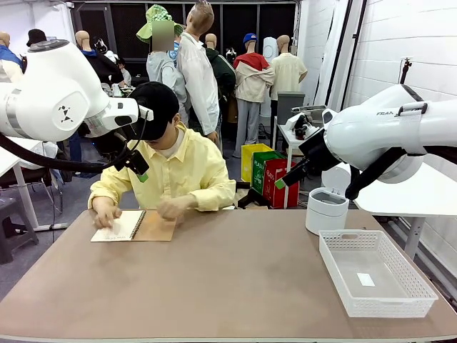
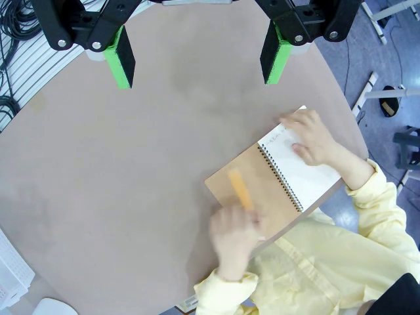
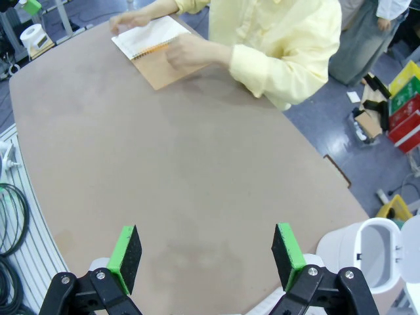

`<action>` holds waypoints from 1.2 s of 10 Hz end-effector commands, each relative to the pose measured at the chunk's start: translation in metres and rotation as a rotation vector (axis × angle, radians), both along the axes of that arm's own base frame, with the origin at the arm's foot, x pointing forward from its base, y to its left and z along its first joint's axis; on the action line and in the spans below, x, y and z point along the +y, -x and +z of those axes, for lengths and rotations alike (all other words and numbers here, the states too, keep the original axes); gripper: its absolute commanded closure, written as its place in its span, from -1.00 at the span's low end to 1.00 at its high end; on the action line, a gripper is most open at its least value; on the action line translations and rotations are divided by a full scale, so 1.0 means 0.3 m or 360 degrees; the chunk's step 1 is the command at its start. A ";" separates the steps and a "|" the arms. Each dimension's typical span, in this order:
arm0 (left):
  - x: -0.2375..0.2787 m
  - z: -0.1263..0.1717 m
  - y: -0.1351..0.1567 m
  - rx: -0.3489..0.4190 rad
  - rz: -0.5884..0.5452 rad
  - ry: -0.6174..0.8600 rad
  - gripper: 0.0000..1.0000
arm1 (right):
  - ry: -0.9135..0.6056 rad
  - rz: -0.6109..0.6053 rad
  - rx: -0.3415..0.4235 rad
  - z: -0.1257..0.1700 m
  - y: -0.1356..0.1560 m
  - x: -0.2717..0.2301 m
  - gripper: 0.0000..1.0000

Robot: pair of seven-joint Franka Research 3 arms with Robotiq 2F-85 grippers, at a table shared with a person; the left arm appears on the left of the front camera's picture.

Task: Sort the paper based on its condition.
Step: If a person hands you a paper, place it in the Organizing basket , and if it's crumpled, put it in the Trash can.

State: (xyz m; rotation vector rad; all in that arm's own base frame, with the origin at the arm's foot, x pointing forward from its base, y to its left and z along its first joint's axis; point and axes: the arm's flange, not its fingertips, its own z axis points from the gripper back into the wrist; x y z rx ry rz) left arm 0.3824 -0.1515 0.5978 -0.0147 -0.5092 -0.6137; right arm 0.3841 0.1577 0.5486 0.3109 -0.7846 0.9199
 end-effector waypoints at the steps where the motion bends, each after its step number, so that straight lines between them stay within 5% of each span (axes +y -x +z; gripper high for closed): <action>1: 0.004 0.007 0.000 -0.0009 0.0000 -0.0004 -1.00 | -0.0013 0.0011 0.0015 0.000 -0.001 0.000 -1.00; 12: 0.004 0.007 0.000 -0.0009 0.0000 -0.0004 -1.00 | -0.0013 0.0011 0.0015 0.000 -0.001 0.000 -1.00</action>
